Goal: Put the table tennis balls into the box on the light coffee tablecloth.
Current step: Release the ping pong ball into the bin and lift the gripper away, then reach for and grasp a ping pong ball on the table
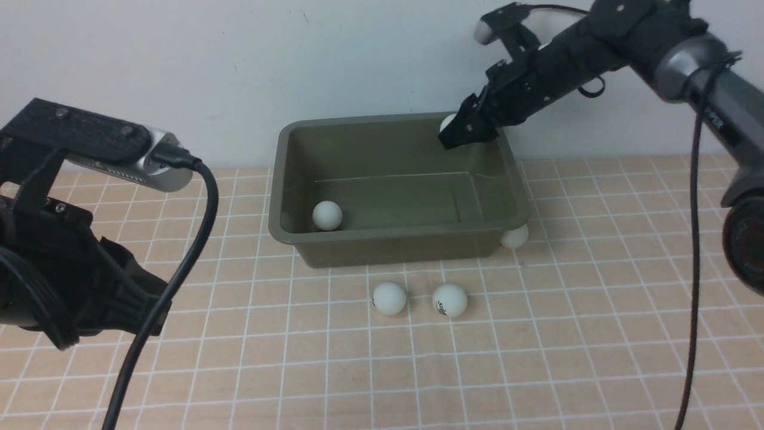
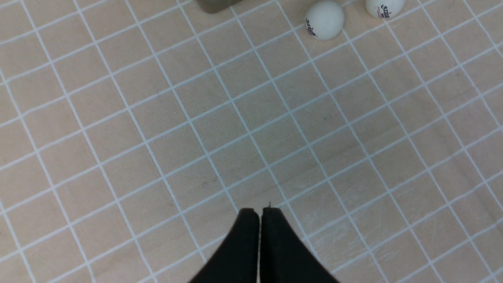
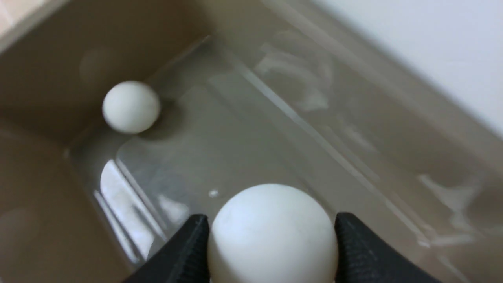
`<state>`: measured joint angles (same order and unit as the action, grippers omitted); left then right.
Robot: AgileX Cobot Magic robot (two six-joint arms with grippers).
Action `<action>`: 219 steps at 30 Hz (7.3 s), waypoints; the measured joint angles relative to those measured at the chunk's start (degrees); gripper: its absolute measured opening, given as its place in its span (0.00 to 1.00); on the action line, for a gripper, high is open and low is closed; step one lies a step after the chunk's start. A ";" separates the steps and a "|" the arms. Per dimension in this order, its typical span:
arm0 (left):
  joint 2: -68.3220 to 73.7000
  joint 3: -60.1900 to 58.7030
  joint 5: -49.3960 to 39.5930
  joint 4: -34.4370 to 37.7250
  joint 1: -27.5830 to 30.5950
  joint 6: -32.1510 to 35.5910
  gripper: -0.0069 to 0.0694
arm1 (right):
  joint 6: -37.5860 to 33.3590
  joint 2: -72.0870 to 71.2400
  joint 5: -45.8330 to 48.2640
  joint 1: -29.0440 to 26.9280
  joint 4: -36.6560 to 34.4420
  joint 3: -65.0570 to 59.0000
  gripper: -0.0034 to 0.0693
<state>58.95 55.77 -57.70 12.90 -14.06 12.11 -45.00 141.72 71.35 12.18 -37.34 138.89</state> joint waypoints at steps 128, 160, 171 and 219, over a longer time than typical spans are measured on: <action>0.00 0.00 -1.80 8.20 0.00 4.06 0.03 | -42.87 -40.32 -15.91 -16.09 -11.56 -65.82 0.02; 0.05 0.00 0.43 8.44 0.00 6.00 0.03 | -43.30 -23.33 -13.82 -11.62 -14.44 -56.13 0.61; 0.05 0.00 0.43 8.44 0.00 7.52 0.03 | -57.13 -23.27 -16.70 -11.66 -17.00 -56.13 0.63; 0.05 0.00 -0.77 8.44 0.00 8.55 0.03 | -61.13 -20.74 -38.94 -12.20 -27.33 -54.86 0.52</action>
<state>59.00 55.77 -58.47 21.34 -14.06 20.66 -106.13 120.98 32.40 -0.03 -64.67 84.03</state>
